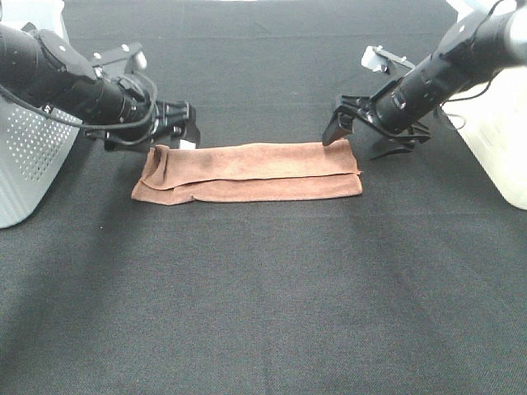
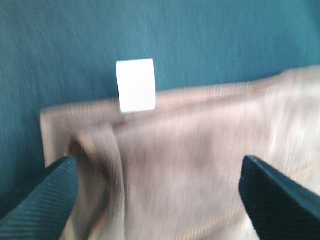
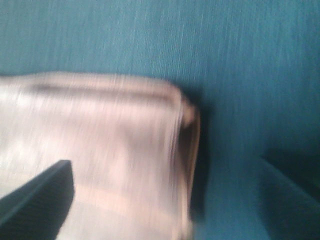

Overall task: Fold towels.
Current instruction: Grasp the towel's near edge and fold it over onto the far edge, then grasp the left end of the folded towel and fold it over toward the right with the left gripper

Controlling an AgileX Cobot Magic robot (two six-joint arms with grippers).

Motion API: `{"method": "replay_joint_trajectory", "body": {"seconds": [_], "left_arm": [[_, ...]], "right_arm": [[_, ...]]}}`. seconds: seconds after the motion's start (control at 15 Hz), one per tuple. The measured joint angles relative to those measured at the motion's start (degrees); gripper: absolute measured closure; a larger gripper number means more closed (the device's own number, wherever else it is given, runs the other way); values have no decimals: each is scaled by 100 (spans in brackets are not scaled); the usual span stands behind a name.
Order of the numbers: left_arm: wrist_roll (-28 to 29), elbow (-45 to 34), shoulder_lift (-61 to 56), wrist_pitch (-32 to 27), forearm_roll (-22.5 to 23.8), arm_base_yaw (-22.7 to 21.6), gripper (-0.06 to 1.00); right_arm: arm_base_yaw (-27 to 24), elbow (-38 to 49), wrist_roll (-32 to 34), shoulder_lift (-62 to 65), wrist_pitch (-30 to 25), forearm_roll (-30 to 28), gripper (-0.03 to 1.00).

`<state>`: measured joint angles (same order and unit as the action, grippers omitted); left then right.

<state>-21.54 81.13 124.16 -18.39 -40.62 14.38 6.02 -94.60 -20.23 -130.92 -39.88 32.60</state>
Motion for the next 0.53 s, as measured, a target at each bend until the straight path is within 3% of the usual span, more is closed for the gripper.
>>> {"method": "replay_joint_trajectory", "body": {"seconds": [0.13, 0.27, 0.4, 0.53], "left_arm": [[1054, 0, 0, -235, 751, -126, 10], [1822, 0, 11, -304, 1066, -332, 12], [1971, 138, 120, -413, 1117, -344, 17], [1988, 579, 510, -957, 1123, -338, 22]], "right_arm": [[0, 0, 493, 166, -361, -510, 5], [0, 0, 751, 218, -539, -773, 5], [0, 0, 791, 218, -613, -825, 5], [0, 0, 796, 218, -676, -859, 5]]}}
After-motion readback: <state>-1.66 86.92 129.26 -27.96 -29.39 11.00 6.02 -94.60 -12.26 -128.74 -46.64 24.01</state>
